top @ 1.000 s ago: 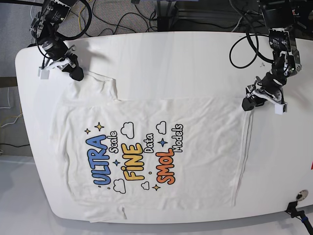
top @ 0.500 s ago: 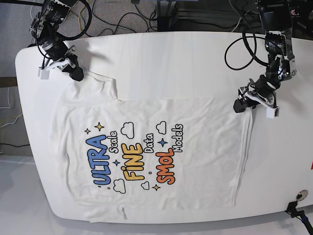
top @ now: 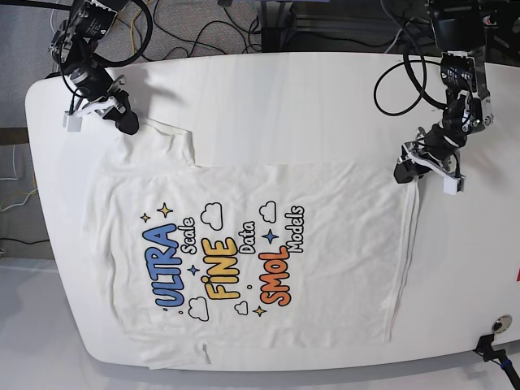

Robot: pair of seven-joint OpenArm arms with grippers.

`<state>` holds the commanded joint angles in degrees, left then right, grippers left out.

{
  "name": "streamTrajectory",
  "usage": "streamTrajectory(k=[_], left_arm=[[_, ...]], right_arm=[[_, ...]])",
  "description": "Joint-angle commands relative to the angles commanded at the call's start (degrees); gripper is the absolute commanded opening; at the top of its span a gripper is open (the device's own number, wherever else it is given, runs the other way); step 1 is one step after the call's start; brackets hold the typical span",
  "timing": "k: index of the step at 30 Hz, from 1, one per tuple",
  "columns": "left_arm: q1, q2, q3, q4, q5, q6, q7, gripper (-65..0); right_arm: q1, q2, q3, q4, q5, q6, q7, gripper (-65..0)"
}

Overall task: Fold the T-shirt properly
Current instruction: 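Grasp the shirt edges with both grippers, then pull the grasped shirt edges toward the robot with both grippers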

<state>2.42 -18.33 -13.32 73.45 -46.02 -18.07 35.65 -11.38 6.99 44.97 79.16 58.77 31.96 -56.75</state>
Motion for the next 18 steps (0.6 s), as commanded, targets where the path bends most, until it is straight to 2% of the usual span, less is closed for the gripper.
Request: streamTrajectory(k=[2, 11, 18], left_arm=[[-0.09, -0.09, 0.00, 0.00, 0.00, 0.00, -0.09, -64.5], [-1.49, -0.35, -0.09, 0.62, -0.26, 0.00, 0.18, -65.0], [2.46, -0.35, -0.18, 7.12, -0.26, 0.00, 0.35, -65.0]], right_arm=[[0.00, 0.00, 0.00, 0.00, 0.00, 0.00, 0.00, -65.0], [0.00, 0.00, 0.00, 0.00, 0.00, 0.00, 0.00, -65.0], [-1.58, 0.00, 0.09, 2.55, 0.26, 0.00, -0.09, -65.0]])
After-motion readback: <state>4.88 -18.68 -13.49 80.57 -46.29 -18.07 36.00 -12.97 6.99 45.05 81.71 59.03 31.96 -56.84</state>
